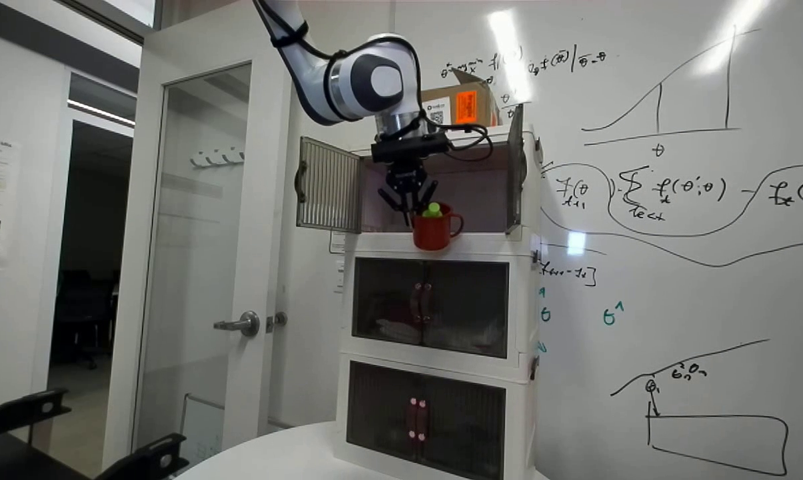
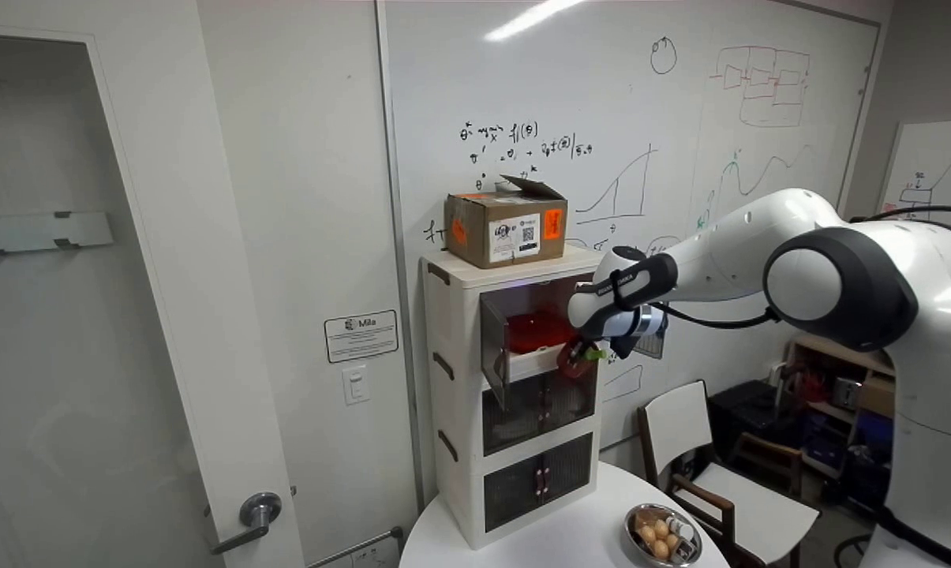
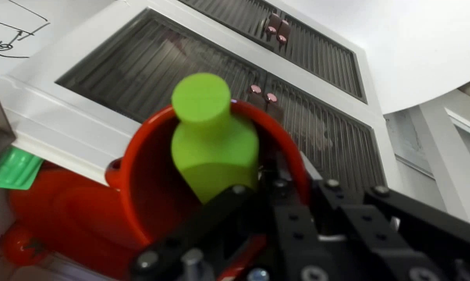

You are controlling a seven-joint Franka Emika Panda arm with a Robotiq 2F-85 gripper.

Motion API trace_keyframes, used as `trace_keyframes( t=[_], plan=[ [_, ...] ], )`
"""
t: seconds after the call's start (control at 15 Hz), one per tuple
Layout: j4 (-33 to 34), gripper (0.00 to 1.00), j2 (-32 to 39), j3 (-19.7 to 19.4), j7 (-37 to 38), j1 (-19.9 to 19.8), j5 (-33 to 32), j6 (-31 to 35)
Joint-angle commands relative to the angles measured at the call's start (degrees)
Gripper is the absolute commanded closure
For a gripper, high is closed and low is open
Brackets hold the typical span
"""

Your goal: Put the orange cup in the top cabinet

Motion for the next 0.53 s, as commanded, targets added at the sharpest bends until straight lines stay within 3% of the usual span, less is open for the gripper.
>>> trace_keyframes(
  t=[0.0, 0.47],
  plan=[
    [-0.7, 0.98, -1.5, 0.4, 1.1, 2.1, 4.7, 3.9],
    [3.8, 0.98, 2.1, 3.1, 6.3, 5.5, 7.0, 9.9]
  ],
)
